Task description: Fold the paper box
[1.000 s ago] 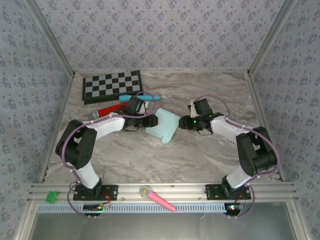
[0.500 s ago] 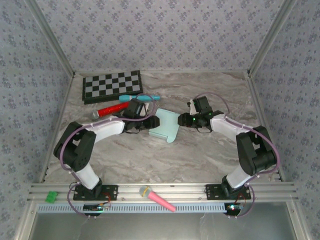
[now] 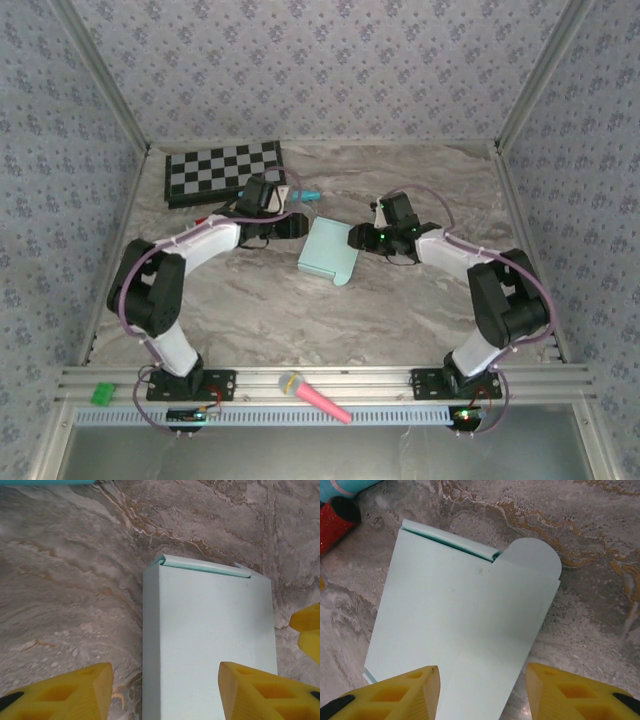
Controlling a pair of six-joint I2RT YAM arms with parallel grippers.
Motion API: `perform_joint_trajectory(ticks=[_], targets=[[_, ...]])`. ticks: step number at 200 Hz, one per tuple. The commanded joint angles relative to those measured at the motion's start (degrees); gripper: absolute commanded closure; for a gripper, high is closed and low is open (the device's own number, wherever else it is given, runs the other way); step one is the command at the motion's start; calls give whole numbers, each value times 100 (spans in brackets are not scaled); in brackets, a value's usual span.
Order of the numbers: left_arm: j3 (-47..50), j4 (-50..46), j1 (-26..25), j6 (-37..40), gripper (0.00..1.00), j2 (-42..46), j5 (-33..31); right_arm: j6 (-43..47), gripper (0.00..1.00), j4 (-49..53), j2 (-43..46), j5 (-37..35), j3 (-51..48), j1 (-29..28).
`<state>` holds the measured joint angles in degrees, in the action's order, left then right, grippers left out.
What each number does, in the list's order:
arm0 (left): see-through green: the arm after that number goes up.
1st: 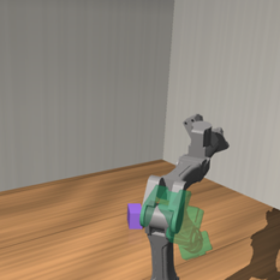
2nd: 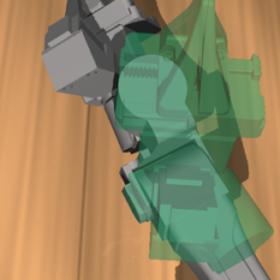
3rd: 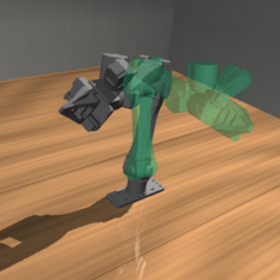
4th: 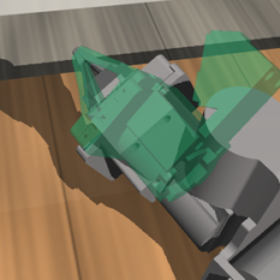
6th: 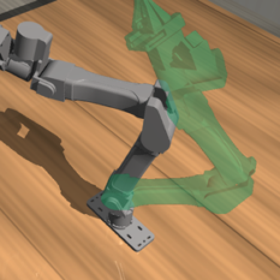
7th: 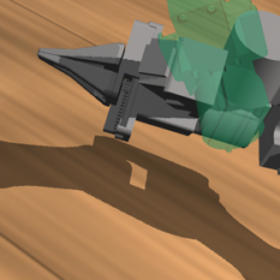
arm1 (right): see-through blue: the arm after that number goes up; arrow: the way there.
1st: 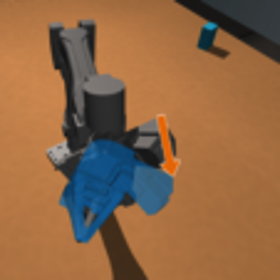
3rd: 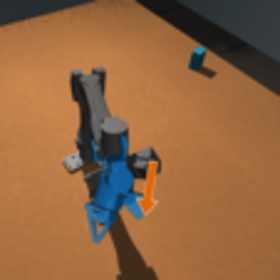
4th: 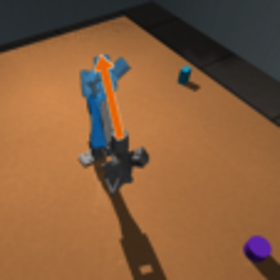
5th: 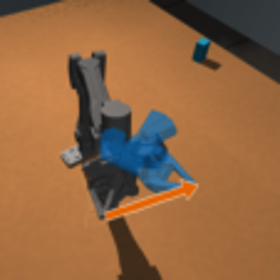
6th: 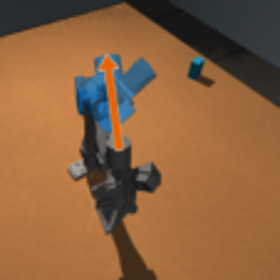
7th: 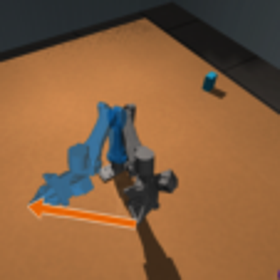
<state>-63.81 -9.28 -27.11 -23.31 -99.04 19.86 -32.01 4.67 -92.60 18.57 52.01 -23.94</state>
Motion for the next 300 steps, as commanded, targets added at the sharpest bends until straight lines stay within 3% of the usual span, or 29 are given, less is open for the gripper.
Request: perform_joint_trajectory(ticks=[1,85,139,204,300], targets=[[-280,-196,-2,278,43,-399,453,-253,49,-88,-245,56,125,-42],[-443,-60,-91,33,53,-991,870,-319,48,-329,-659,321,183,-91],[-301,-191,-168,-316,64,-900,582,-273,53,-319,-921,350,327,-97],[235,6,-287,-789,62,-350,185,-16,51,-115,-1064,573,569,-27],[386,474,-156,-921,59,-344,562,149,47,-610,-1045,1739,243,192]])
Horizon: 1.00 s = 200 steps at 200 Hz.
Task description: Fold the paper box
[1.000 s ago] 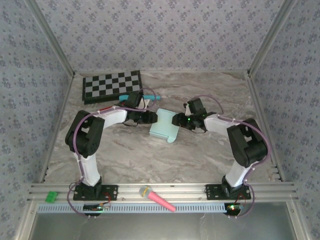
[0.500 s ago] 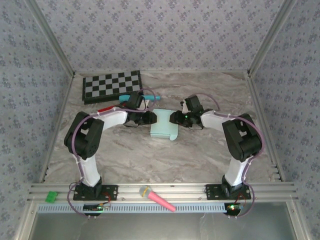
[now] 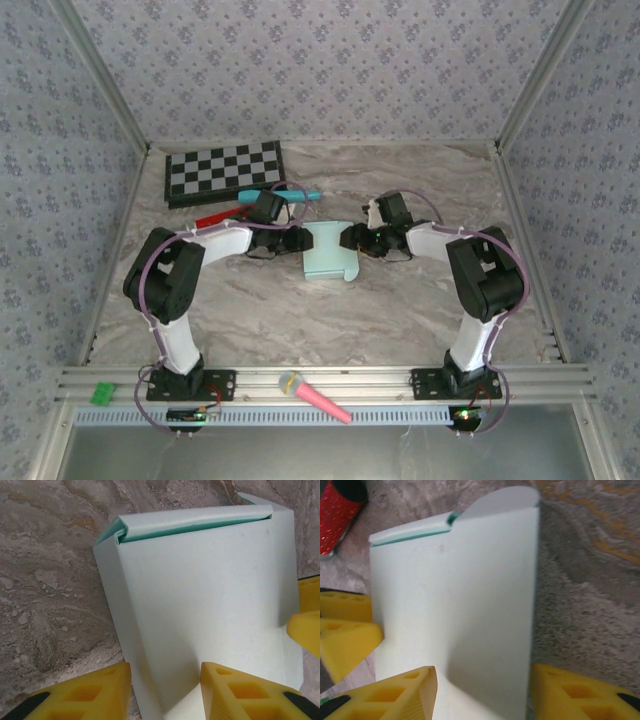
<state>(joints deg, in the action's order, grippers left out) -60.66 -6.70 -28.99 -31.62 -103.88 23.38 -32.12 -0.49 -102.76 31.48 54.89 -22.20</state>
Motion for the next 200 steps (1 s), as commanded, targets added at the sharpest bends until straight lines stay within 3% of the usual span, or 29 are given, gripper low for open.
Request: perform_joint_trajectory(ticks=[1,58,147,200], targets=[[72,219,33,-90,60,139,211,161,47,-102,-35,455,-47,15],[142,322,27,-134,64,157,268,44,49,-437,-149,891,4,22],[224,895,26,-239,55,113,763,207,49,-424,676,745,-49,-56],[188,916,33,-240,53,113,647,407,49,-70,897,610,108,-192]])
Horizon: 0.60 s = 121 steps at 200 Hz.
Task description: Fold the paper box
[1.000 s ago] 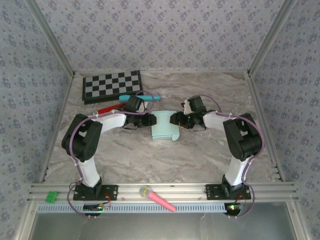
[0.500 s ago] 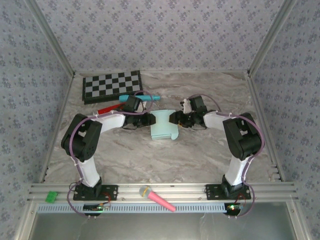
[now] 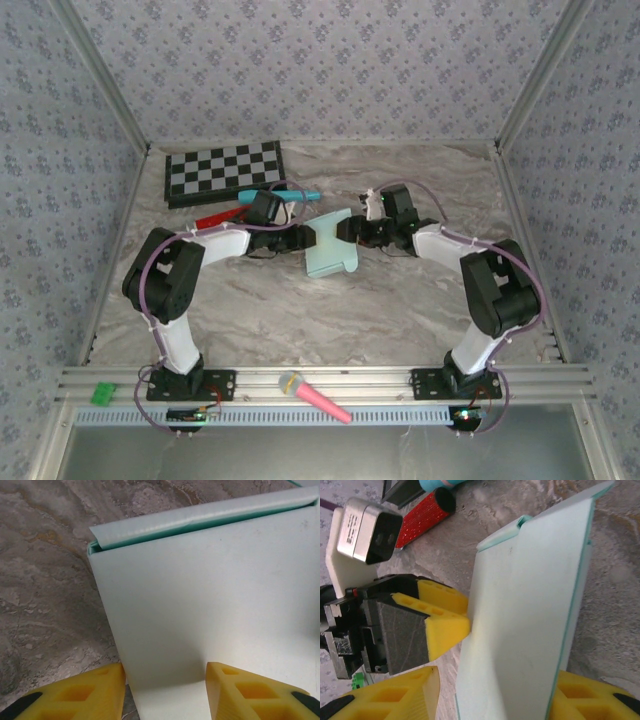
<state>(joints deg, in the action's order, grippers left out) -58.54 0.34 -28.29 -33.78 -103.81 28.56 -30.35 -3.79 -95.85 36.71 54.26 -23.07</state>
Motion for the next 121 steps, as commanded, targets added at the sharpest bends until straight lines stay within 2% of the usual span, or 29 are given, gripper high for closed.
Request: perform_joint_trajectory(ticks=[1,45,121], targets=[[-20,212,-41,-23,53,106,122,235,49,262,207,85,172,-107],[37,148,-39,-48,51,193,-290,328,49,445,345,-71,217,-230],[235,322,5,-124,50,264,-456,454,49,803,366,-322,649,-454]])
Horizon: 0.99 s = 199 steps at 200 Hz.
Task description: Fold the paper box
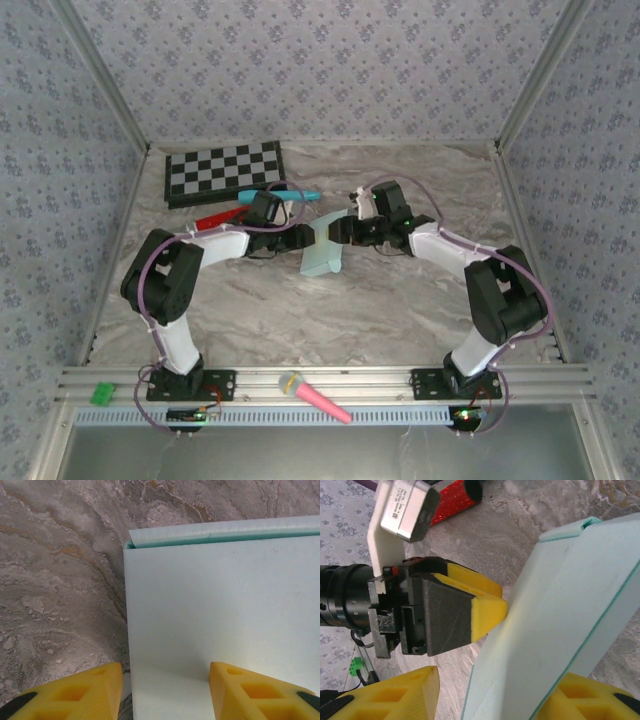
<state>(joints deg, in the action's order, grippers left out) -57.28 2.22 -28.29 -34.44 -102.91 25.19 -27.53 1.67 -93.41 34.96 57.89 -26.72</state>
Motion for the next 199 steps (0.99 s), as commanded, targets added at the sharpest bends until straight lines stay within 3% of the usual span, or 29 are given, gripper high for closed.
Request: perform_joint_trajectory(ticks=[1,199], targets=[[110,136,7,-61,50,175,-124,175,49,256,117,-151,294,-89],[322,323,434,-239,49,259,-497,471,49,1037,-523,-357,1566,-400]])
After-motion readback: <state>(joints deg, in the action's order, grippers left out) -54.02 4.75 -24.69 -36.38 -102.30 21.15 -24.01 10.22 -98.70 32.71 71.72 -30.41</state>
